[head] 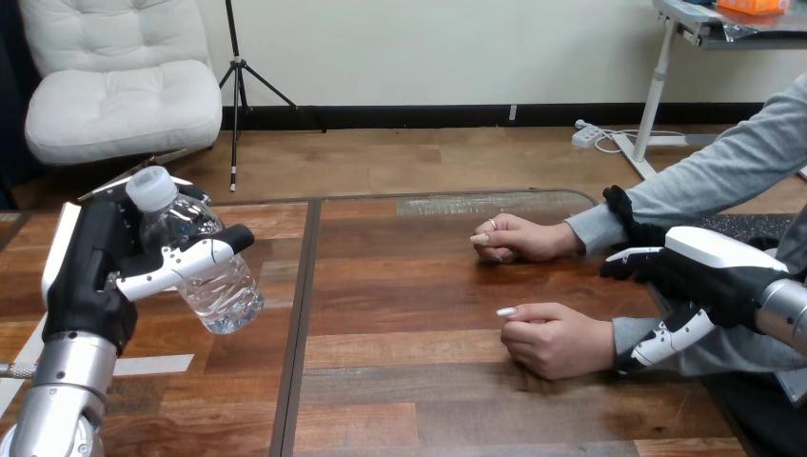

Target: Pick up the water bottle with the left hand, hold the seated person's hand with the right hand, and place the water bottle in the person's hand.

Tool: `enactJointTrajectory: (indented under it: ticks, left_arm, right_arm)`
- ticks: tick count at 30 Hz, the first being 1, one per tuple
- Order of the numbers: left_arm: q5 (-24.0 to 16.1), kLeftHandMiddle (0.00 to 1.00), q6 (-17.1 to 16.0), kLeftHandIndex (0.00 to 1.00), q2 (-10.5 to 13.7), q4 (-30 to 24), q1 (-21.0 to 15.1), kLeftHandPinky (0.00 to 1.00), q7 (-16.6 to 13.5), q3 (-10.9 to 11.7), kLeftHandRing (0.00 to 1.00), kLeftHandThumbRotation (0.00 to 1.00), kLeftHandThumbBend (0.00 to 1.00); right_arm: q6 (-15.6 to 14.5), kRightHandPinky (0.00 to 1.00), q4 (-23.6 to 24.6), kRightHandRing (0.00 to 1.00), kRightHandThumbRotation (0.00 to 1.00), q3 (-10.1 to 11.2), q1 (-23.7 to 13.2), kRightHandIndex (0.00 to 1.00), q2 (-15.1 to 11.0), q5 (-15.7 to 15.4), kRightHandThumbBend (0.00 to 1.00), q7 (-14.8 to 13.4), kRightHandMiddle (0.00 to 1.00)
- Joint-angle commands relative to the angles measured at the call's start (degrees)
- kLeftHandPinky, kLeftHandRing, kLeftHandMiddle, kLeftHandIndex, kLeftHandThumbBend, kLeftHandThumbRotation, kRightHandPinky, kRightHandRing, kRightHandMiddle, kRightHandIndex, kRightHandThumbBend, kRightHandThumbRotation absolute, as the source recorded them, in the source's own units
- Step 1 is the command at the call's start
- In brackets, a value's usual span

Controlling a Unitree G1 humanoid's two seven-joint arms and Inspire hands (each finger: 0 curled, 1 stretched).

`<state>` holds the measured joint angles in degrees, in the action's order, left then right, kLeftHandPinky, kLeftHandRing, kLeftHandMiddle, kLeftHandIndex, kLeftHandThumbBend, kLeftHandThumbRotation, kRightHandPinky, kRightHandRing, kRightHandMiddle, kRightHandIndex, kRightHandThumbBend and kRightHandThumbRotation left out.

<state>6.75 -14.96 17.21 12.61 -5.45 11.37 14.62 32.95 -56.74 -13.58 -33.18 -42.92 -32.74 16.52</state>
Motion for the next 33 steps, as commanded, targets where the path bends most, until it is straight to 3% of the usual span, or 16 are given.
enactJointTrajectory:
  ticks: [1,21,33]
  left_arm:
    - [1.0,0.39,-0.57,0.39,1.22,-4.12,-2.03,0.32,0.13,0.79,0.35,0.0,0.78]
    - [1.07,0.39,1.01,0.39,1.09,-5.46,-1.47,0.32,-0.28,0.83,0.35,0.0,0.75]
    - [1.18,0.39,0.63,0.39,1.12,-5.49,-1.38,0.31,0.03,0.83,0.35,0.0,0.74]
  right_arm:
    - [-0.7,0.71,0.42,0.84,0.23,-0.51,-5.12,0.85,-1.5,0.15,1.0,0.71,0.86]
    - [-0.3,0.68,-2.22,0.81,0.23,-1.62,-5.34,0.84,-1.87,0.19,1.0,1.65,0.86]
    - [0.16,0.66,-2.35,0.8,0.2,-2.02,-4.47,0.84,-1.16,0.36,1.0,0.85,0.86]
